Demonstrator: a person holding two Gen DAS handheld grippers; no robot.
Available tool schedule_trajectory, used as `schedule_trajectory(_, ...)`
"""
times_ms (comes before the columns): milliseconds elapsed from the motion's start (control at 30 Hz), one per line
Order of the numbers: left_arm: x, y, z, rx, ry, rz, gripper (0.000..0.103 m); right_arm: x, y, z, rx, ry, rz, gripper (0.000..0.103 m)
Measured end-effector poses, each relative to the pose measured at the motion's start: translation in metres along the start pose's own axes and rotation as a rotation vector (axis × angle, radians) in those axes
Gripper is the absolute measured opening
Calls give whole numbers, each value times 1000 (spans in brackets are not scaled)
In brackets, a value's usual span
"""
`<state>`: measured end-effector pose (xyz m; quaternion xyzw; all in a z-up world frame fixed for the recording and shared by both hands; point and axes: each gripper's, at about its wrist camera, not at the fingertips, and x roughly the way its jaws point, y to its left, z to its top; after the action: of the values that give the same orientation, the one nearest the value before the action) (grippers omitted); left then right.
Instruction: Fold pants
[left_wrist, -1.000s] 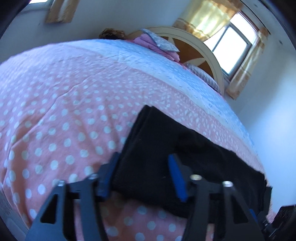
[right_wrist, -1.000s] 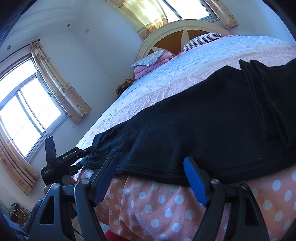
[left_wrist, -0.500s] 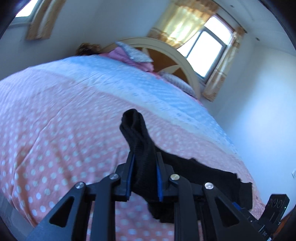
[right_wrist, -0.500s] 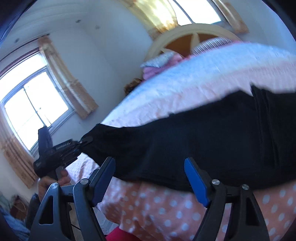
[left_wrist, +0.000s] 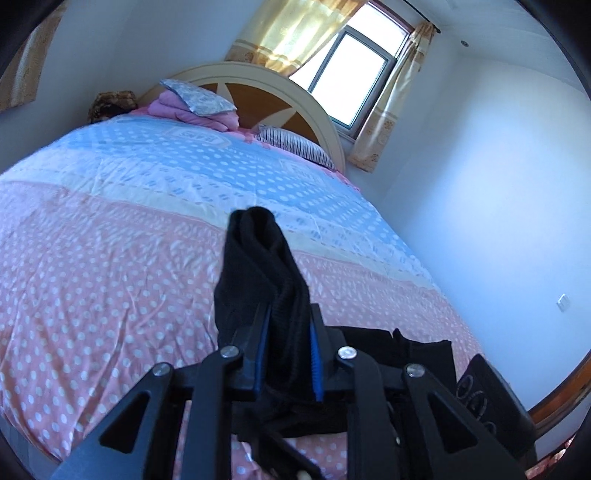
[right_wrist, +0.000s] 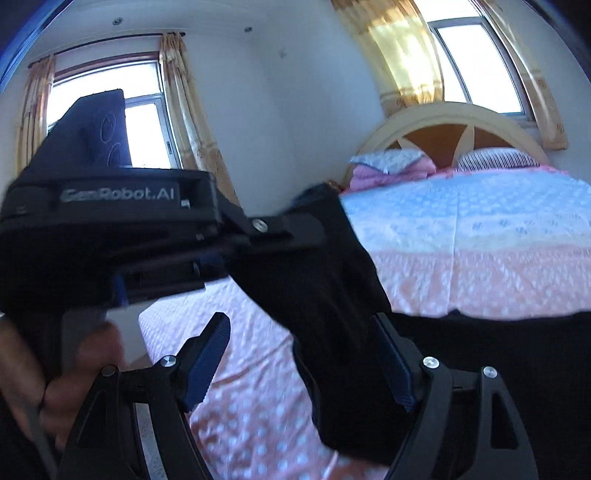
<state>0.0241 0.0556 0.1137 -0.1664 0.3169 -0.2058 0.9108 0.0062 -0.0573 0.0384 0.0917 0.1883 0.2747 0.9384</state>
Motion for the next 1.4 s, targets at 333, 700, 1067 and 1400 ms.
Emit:
schedule_trajectory(333,-5,-53,3,161,6,-139,15,11,-77,-4,324,-8,69,17)
schedule_trajectory(700,31,-46,-7,124,-9,-50,37,-135,-179,19,577,-261,56,15)
schedule_trajectory(1067,93,-81,-57,195,169,-61,37,-218,-260,-67,758,-115,-394,15)
schedule_trajectory(1400,96,-78,-67,274,198,-14,37,-225,-261,-67,863,-38,-396,28)
